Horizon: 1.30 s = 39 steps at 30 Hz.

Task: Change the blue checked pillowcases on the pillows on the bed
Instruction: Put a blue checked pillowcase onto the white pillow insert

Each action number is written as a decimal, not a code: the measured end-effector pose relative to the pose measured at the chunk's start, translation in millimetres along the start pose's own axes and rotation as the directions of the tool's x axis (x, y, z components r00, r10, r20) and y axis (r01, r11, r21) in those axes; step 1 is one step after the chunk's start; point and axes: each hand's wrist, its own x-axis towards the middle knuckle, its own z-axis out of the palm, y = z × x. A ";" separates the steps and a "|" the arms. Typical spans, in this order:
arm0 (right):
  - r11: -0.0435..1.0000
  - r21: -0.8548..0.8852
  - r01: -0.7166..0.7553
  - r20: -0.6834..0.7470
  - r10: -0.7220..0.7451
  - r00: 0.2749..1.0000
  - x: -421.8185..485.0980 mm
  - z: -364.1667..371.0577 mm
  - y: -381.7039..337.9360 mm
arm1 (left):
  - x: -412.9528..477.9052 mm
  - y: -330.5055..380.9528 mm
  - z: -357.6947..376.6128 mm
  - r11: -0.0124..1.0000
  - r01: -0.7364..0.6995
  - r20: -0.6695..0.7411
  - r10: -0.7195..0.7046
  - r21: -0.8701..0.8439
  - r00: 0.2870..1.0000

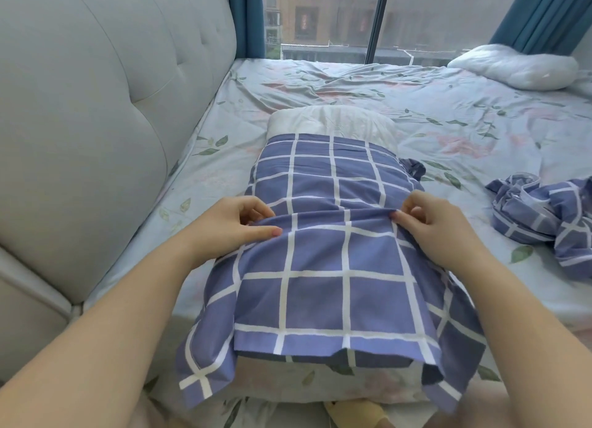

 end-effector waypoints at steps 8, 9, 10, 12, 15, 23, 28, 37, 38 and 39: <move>0.999 -0.003 0.044 -0.129 -0.044 0.991 14.8 20.7 -3.5 | 17.5 -8.4 9.9 0.997 -0.005 -0.253 -0.014 -0.076 0.967; 0.999 -0.006 0.046 -0.138 -0.046 0.989 14.4 19.3 -4.8 | 21.5 -8.9 11.4 0.997 -0.018 -0.289 -0.004 -0.075 0.957; 0.999 -0.009 0.053 -0.139 -0.054 0.989 13.4 17.2 -6.4 | 25.8 -10.0 12.0 0.997 -0.024 -0.318 0.001 -0.069 0.948; 0.998 -0.003 0.060 -0.088 -0.059 0.994 9.6 10.8 -10.6 | 35.4 -14.2 10.7 0.998 -0.024 -0.367 -0.002 -0.065 0.930; 0.992 0.102 -0.070 0.149 0.055 0.987 0.3 -4.0 -12.1 | 43.5 -17.5 6.7 0.992 -0.021 -0.413 -0.034 -0.127 0.910; 0.890 0.122 -0.439 0.464 0.340 0.818 -18.0 -37.3 28.1 | 30.0 -18.8 -1.8 0.964 0.083 -0.176 -0.130 -0.251 0.976; 0.830 0.261 -0.494 0.594 0.265 0.759 -27.5 -46.9 46.0 | 10.6 -28.1 -29.9 0.975 0.195 0.079 -0.187 -0.109 0.979; 0.775 0.320 -0.544 0.533 0.328 0.780 -26.8 -44.4 45.6 | -9.4 -56.8 -49.6 0.857 0.459 0.347 -0.368 -0.232 0.863; 0.771 0.323 -0.548 0.514 0.343 0.786 -25.7 -43.4 45.6 | -9.4 -55.8 -48.3 0.858 0.450 0.334 -0.361 -0.248 0.871; 0.771 0.328 -0.546 0.477 0.364 0.800 -24.0 -41.5 45.7 | -9.1 -54.5 -46.7 0.861 0.436 0.316 -0.350 -0.261 0.882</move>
